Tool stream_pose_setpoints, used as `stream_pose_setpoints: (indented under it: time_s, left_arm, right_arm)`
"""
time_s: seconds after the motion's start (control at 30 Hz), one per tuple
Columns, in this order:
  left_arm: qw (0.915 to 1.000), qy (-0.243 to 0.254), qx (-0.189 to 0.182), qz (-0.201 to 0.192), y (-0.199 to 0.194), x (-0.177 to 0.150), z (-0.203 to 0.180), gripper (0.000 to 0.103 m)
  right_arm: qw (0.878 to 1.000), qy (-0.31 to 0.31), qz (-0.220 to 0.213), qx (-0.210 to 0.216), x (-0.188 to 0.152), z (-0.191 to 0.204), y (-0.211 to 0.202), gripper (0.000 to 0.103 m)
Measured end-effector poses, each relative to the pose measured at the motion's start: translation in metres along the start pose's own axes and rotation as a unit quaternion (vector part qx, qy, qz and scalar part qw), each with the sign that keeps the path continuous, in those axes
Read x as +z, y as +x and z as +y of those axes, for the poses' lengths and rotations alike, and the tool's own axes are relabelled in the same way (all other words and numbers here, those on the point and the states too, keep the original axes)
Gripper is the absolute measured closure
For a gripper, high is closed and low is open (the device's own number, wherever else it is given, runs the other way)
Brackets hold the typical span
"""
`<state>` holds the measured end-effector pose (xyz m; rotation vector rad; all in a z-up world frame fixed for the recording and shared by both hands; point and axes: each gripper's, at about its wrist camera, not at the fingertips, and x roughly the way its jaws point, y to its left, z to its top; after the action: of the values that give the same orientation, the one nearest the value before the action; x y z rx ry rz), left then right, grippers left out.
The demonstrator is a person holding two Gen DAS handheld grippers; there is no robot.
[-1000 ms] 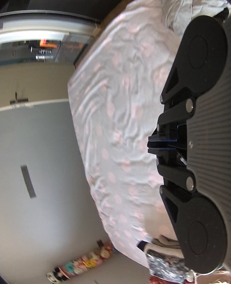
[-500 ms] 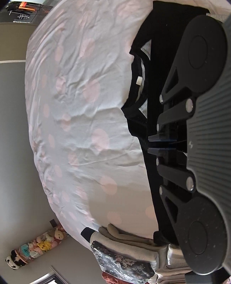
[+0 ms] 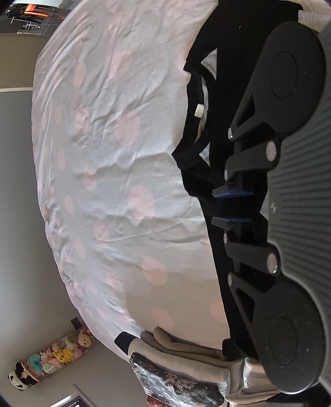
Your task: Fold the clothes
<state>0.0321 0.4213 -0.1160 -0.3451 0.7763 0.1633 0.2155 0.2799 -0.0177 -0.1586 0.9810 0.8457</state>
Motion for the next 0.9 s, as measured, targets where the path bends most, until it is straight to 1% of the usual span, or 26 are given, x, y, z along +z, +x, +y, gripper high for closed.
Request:
stream_pose_setpoints:
  time_s: [0.1, 0.2, 0.33, 0.4, 0.53, 0.63, 0.77, 0.9]
  left_arm:
    - [1.0, -0.004, 0.001, 0.001, -0.001, 0.002, -0.002, 0.067]
    - [0.9996, -0.026, -0.002, 0.01, -0.005, 0.004, 0.0, 0.067]
    - [0.9983, -0.056, -0.008, 0.016, -0.015, 0.005, 0.0, 0.067]
    - [0.9973, -0.071, -0.012, 0.016, -0.022, 0.006, -0.001, 0.067]
    - [0.9985, -0.051, -0.018, 0.013, -0.032, 0.001, -0.013, 0.067]
    - [0.999, -0.039, -0.021, 0.011, -0.034, -0.006, -0.017, 0.067]
    - [0.9994, -0.022, -0.026, 0.009, -0.036, -0.016, -0.022, 0.067]
    - [0.9995, -0.006, -0.03, 0.007, -0.038, -0.025, -0.027, 0.067]
  right_arm:
    - [1.0, 0.003, -0.006, -0.028, -0.008, -0.015, -0.035, 0.084]
    - [0.998, 0.008, -0.016, -0.064, -0.018, -0.029, -0.082, 0.083]
    - [0.991, 0.016, -0.026, -0.127, -0.034, -0.04, -0.158, 0.074]
    - [0.987, 0.028, -0.032, -0.152, -0.043, -0.043, -0.192, 0.072]
    - [0.978, 0.065, -0.046, -0.194, -0.063, -0.044, -0.247, 0.066]
    - [0.974, 0.072, -0.05, -0.207, -0.075, -0.037, -0.271, 0.065]
    - [0.971, 0.067, -0.05, -0.223, -0.082, -0.025, -0.288, 0.065]
    - [0.971, 0.024, -0.035, -0.233, -0.072, -0.018, -0.288, 0.064]
